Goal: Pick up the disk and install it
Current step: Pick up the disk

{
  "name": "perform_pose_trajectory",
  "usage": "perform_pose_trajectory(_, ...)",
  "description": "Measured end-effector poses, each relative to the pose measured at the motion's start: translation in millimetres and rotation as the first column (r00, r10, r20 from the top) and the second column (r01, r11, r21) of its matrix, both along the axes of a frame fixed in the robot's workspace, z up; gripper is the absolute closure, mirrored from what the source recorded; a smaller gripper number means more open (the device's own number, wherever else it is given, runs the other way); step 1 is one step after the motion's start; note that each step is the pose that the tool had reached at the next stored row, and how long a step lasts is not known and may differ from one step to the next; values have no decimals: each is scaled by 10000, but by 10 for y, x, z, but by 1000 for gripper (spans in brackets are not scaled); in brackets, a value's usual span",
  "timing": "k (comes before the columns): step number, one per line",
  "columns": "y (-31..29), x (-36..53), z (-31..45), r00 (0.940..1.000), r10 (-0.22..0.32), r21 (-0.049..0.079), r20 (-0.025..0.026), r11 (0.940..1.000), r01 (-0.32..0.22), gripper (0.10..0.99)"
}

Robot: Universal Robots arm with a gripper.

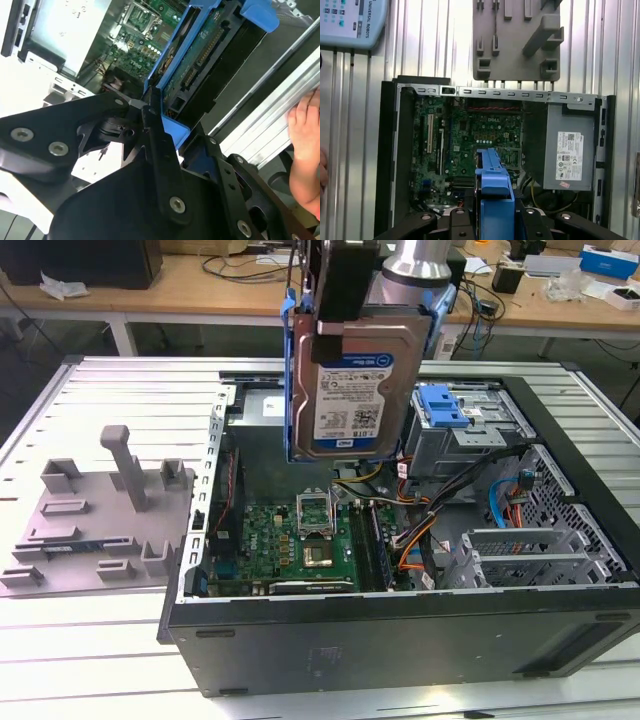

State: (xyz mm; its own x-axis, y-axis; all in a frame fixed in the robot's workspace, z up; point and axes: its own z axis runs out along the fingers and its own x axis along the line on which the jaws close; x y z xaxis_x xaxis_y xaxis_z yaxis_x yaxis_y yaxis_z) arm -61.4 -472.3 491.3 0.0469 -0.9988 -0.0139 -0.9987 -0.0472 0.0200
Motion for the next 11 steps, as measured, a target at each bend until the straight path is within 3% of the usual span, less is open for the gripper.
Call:
perform_pose_trajectory(4, -64, 178, -3, 10000, 0, 1, -1, 10000, 0, 718)
perform_pose_trajectory(7, -113, 364, -5, 10000, 1, 7, -1, 10000, -1, 718)
perform_pose_trajectory(8, -142, 489, -7, 10000, 0, 14, -1, 10000, 0, 718)
perform_pose_trajectory(9, -159, 559, -7, 10000, 1, 17, -1, 10000, -1, 718)
perform_pose_trajectory(11, -181, 653, -8, 10000, 1, 22, -1, 10000, -1, 718)
